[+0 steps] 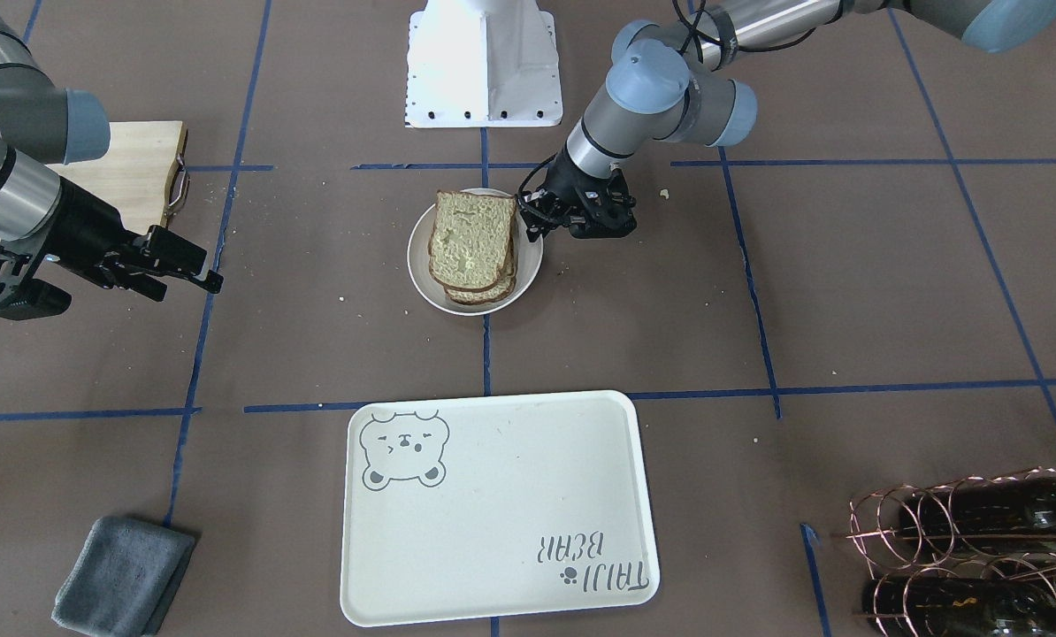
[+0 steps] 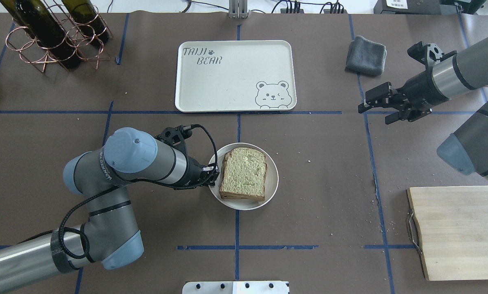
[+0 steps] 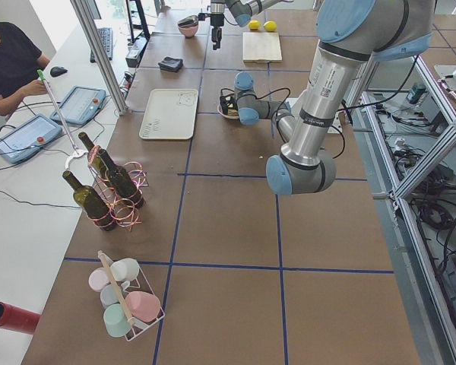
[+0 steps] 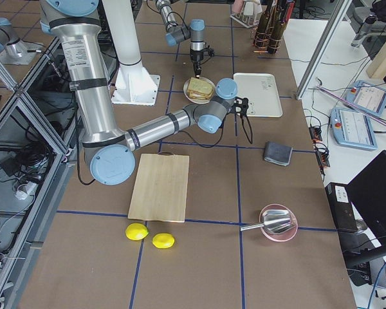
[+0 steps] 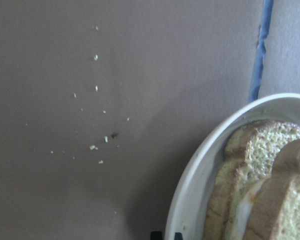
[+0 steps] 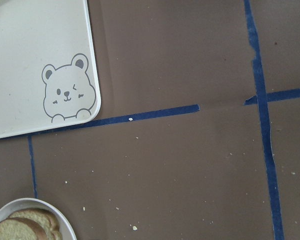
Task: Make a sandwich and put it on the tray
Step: 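Grasp the plate rim with the left gripper and lift it, then carry the plate with the left gripper onto the bear-print tray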
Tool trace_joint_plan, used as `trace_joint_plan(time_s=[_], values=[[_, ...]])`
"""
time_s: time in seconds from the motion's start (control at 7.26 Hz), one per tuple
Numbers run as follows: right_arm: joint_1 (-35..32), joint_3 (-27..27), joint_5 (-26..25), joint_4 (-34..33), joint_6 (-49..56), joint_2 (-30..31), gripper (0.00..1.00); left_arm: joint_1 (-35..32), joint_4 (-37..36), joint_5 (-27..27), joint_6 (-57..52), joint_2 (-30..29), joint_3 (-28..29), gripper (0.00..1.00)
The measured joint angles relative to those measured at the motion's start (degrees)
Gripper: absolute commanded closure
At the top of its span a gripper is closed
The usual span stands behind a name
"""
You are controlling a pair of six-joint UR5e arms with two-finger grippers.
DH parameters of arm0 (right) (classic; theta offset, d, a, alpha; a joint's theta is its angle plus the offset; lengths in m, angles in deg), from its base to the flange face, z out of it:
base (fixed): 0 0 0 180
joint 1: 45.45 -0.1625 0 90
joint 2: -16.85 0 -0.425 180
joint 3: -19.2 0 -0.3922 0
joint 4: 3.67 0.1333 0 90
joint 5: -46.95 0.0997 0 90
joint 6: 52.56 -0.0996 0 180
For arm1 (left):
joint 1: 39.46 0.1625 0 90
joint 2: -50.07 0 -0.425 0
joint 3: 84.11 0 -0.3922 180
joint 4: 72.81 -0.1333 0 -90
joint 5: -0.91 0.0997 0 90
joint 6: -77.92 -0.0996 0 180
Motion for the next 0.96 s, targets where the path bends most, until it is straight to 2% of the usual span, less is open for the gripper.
trace_joint_plan(time_s=[0.41,0.55,0.96], values=[[-0.2,0.2,-0.1,0.1,-0.1,0.0,0.00,-5.5,5.0,0.1,14.3,-0.1,0.7,1.00],[-0.2,0.3,-0.2,0.1,-0.1,0.1,0.00,-7.7,7.7,0.2,19.5,-0.7,2.7,1.00],[-0.2,0.1,-1.2,0.2,-0.1,0.4,0.00,-12.3,11.5,4.7,25.8,-7.0,15.0,1.00]])
